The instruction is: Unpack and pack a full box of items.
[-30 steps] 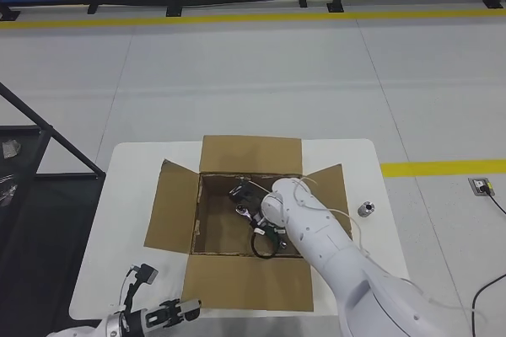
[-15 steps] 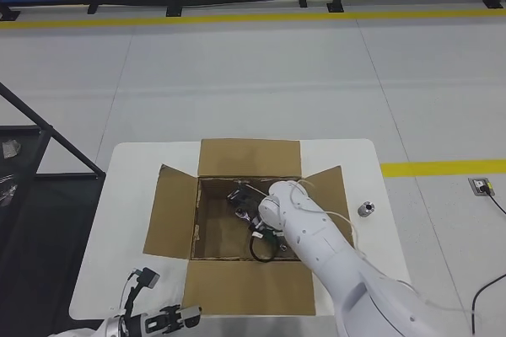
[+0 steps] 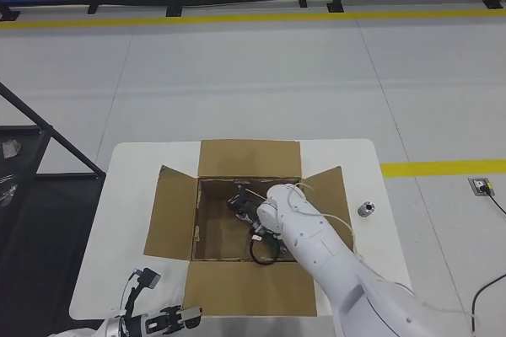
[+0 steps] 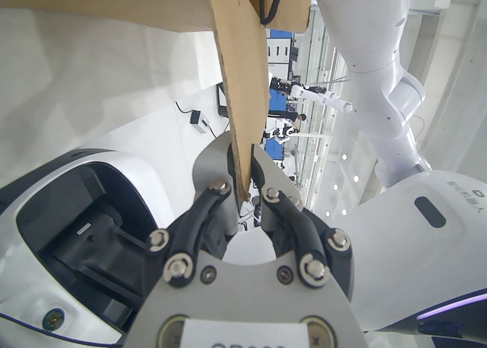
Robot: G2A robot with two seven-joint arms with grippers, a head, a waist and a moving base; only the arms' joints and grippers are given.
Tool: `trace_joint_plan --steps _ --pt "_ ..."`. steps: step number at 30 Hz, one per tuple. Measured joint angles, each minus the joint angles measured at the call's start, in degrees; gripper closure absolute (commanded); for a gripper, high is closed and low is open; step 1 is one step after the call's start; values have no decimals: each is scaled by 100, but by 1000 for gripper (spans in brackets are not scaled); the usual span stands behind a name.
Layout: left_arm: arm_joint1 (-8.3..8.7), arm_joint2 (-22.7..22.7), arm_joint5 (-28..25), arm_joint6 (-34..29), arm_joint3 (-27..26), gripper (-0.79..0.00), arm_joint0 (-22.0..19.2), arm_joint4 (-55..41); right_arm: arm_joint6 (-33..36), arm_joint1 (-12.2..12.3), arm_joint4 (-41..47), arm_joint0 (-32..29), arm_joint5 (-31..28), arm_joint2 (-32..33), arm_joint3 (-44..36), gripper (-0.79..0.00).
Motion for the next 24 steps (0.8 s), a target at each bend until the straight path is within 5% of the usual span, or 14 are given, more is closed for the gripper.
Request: trace_joint_plan --steps 4,6,24 --pt "12 9 -22 -5 3 0 -1 -22 48 -15 -22 -20 154 9 31 -132" --pt "17 12 -34 -4 3 0 2 -31 60 -19 -29 -25 195 14 36 -3" --pt "43 27 27 384 122 0 -97 -28 -929 110 -66 276 -496 169 -219 0"
